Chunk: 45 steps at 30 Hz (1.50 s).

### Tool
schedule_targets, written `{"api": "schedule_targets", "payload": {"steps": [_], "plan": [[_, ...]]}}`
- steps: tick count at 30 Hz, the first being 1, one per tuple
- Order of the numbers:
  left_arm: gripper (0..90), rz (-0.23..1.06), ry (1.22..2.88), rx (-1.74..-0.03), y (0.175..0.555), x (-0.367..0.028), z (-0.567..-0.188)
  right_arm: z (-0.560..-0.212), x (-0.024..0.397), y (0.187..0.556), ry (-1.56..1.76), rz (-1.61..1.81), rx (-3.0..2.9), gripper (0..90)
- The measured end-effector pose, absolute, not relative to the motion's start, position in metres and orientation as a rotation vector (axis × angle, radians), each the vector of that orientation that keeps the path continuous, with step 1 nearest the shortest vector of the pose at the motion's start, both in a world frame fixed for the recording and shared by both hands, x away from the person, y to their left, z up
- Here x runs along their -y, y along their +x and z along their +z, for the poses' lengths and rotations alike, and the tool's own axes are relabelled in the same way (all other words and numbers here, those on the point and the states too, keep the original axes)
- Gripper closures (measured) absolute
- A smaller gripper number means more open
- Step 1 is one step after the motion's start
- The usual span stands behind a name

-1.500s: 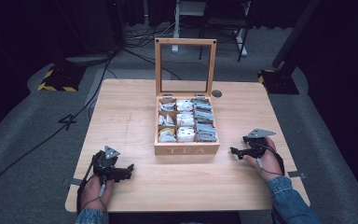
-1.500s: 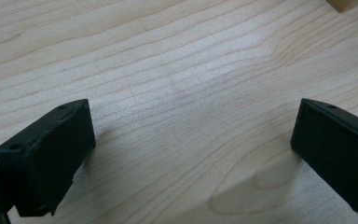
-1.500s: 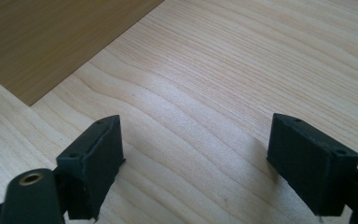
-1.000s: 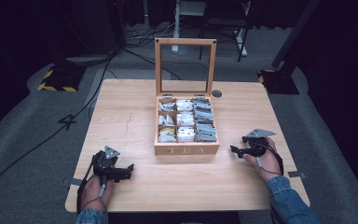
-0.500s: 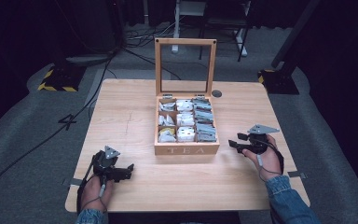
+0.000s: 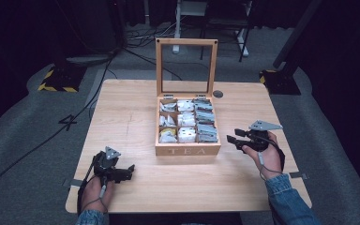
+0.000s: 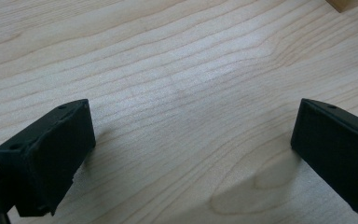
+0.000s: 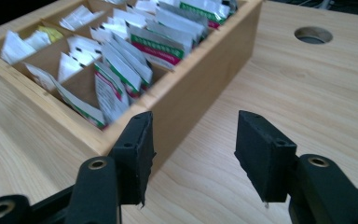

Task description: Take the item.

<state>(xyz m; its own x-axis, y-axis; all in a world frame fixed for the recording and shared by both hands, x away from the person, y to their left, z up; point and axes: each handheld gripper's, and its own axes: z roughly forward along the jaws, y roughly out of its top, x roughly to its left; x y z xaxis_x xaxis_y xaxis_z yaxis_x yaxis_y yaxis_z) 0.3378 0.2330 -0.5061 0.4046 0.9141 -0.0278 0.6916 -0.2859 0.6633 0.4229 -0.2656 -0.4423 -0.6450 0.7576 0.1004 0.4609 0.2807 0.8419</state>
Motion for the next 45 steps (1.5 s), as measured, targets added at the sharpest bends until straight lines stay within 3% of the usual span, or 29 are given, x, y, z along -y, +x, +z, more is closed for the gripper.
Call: {"api": "schedule_targets", "payload": {"steps": [22,45], "plan": [[0.0,0.488,2.071,-1.356,0.337,-0.234,-0.506,-0.416,0.232,0.427,1.055,1.427,-2.266,51.4],[0.0,0.474,2.080,-1.339,0.335,-0.236,-0.506,-0.412,0.159,0.436,0.901,1.449,-2.437,60.3]]}}
